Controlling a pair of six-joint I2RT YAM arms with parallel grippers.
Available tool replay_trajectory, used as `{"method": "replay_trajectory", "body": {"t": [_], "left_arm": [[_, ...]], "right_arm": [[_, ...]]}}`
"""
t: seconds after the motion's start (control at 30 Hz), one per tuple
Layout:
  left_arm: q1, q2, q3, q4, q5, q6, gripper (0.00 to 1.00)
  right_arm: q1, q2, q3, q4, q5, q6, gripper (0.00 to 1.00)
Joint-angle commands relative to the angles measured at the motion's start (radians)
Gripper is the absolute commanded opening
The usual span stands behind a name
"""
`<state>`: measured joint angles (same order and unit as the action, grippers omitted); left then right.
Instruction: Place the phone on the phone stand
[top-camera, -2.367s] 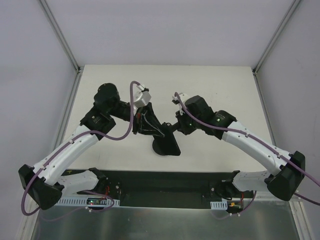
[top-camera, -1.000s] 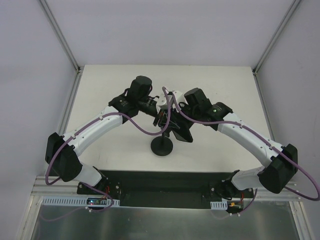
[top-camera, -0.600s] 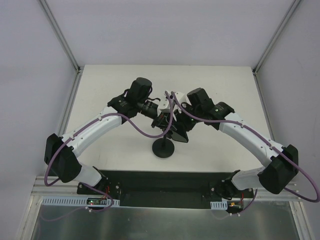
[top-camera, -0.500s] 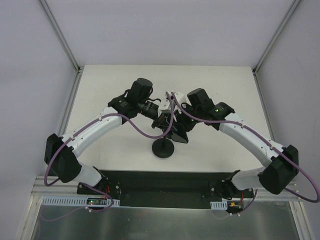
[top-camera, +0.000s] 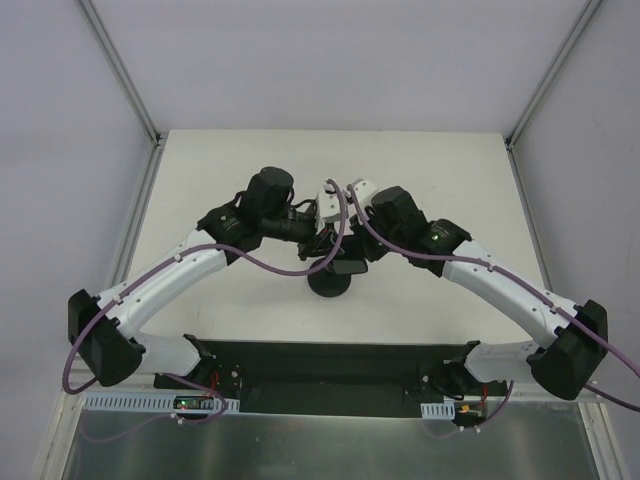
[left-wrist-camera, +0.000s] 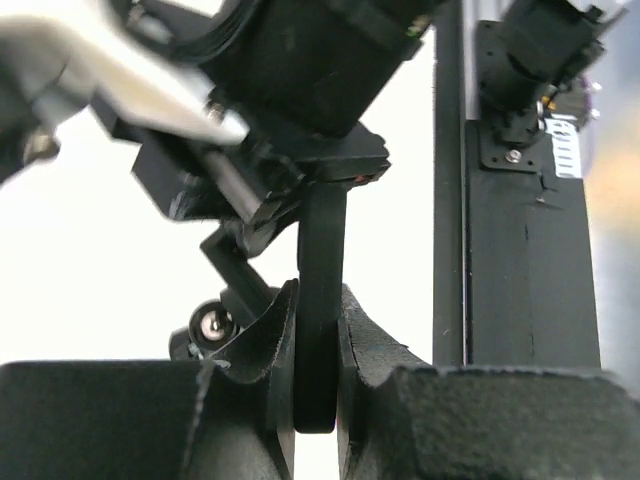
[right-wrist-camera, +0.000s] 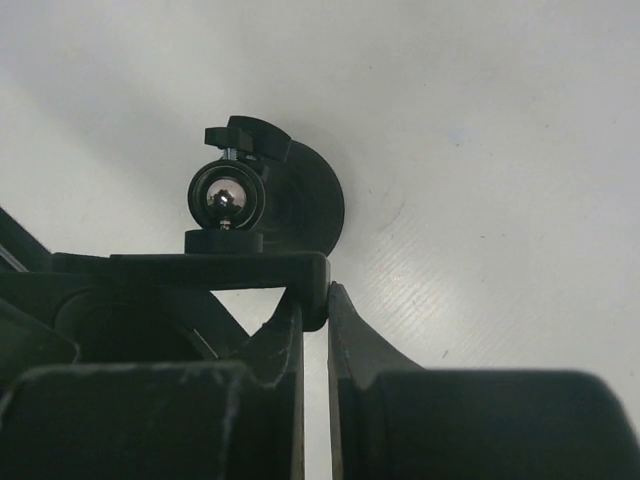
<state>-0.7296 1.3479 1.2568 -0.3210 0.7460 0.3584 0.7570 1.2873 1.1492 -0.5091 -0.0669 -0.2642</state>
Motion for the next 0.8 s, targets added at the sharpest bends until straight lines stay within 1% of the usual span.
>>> {"method": "replay_trajectory", "body": {"t": [0.0,0.07,0.13,0.17,0.2,0.3,0.33,0.37,0.4,0.43,0.47,0.5,0.53,0.6,0.63,0.67,0.7,0.73,0.77], "left_arm": [[0.004,-0.167,-0.097,-0.082,-0.558,-0.246,0.00],[-0.013,-0.211,-0.131,-0.104,-0.617,-0.256,0.00],[-0.025,-0.217,-0.128,-0.151,-0.733,-0.295,0.00],[-0.025,-0.213,-0.125,-0.161,-0.740,-0.320,0.00],[-0.025,-0.208,-0.126,-0.168,-0.770,-0.337,0.00],[-0.045,-0.172,-0.123,-0.177,-0.908,-0.348,0.00],[-0.069,-0.158,-0.117,-0.185,-0.972,-0.348,0.00],[-0.079,-0.132,-0.111,-0.185,-1.053,-0.349,0.00],[-0.082,-0.121,-0.109,-0.184,-1.098,-0.355,0.00],[-0.082,-0.109,-0.106,-0.182,-1.131,-0.355,0.00],[-0.082,-0.095,-0.105,-0.159,-1.161,-0.401,0.00],[-0.082,-0.090,-0.105,-0.141,-1.171,-0.415,0.00],[-0.082,-0.087,-0.103,-0.127,-1.177,-0.436,0.00],[-0.083,-0.067,-0.090,-0.096,-1.192,-0.482,0.00],[-0.086,-0.058,-0.080,-0.095,-1.201,-0.499,0.00],[-0.094,-0.038,-0.067,-0.086,-1.205,-0.516,0.00],[-0.096,-0.026,-0.059,-0.075,-1.232,-0.529,0.00],[-0.099,-0.014,-0.054,-0.061,-1.229,-0.532,0.00],[-0.099,0.012,-0.044,-0.052,-1.228,-0.536,0.00]], "right_arm": [[0.053,-0.104,-0.005,0.109,0.416,0.232,0.00],[0.088,-0.112,-0.014,0.116,0.516,0.304,0.00],[0.140,-0.117,-0.025,0.127,0.643,0.335,0.00],[0.154,-0.123,-0.055,0.136,0.673,0.356,0.00],[0.172,-0.144,-0.077,0.193,0.705,0.397,0.00],[0.281,-0.171,-0.120,0.270,0.893,0.419,0.00],[0.339,-0.171,-0.118,0.271,1.008,0.421,0.00],[0.367,-0.171,-0.115,0.273,1.050,0.421,0.00],[0.393,-0.169,-0.099,0.268,1.096,0.421,0.00],[0.448,-0.161,-0.080,0.259,1.181,0.434,0.00],[0.473,-0.148,-0.059,0.233,1.213,0.451,0.00],[0.493,-0.122,-0.037,0.186,1.242,0.471,0.00],[0.537,-0.111,-0.019,0.179,1.291,0.503,0.00],[0.580,-0.083,-0.002,0.149,1.314,0.555,0.00],[0.585,-0.071,0.024,0.126,1.314,0.625,0.00],[0.594,-0.062,0.036,0.068,1.314,0.672,0.00],[0.605,-0.039,0.047,0.052,1.320,0.695,0.00],[0.634,-0.025,0.061,0.046,1.341,0.707,0.00],[0.645,-0.010,0.101,-0.021,1.354,0.771,0.00]]}}
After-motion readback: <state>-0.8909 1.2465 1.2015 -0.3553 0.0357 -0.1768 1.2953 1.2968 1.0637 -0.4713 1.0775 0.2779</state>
